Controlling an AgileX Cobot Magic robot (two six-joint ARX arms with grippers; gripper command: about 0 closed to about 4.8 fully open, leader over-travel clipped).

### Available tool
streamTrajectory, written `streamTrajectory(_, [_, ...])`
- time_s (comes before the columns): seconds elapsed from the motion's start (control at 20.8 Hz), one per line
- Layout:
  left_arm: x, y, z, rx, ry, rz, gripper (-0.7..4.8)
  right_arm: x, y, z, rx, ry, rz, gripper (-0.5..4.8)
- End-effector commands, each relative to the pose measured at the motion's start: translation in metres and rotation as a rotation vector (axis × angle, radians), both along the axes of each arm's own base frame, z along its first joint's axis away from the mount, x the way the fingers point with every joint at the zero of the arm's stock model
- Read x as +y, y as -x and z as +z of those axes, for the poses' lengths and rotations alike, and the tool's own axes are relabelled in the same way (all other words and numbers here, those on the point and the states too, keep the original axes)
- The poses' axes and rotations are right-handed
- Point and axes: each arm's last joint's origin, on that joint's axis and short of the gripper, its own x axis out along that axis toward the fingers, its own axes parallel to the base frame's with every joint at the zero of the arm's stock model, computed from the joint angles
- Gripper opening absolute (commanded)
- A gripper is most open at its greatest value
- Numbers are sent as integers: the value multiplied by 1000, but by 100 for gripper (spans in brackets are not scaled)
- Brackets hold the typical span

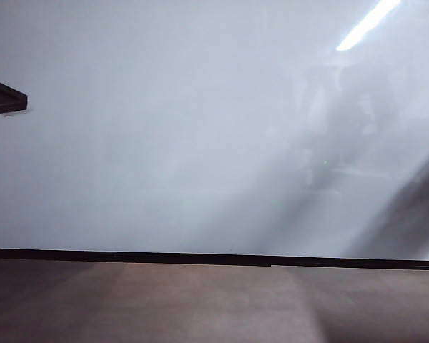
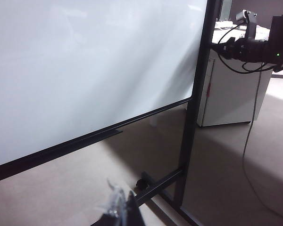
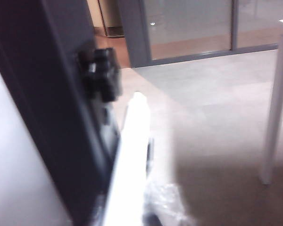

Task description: Reach to the right to find the marker pen, pick it up, and write the number 17 on the whiteboard.

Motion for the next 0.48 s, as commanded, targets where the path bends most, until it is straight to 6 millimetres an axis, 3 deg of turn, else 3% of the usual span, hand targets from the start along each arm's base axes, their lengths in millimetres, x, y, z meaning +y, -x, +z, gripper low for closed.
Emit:
streamTrajectory(0.05, [0, 0, 1, -5, 3, -2, -5, 0, 0, 4, -27, 9, -1, 69])
streamTrajectory(0.14, [0, 0, 1, -5, 3, -2, -5, 0, 0, 5, -34, 12, -1, -5])
streamTrajectory(0.34, [0, 0, 1, -5, 3, -2, -5, -2, 0, 7, -53, -10, -23, -5])
streamTrajectory(0.48, [0, 0, 1, -5, 3, -2, -5, -10, 8, 37, -183, -42, -154, -4])
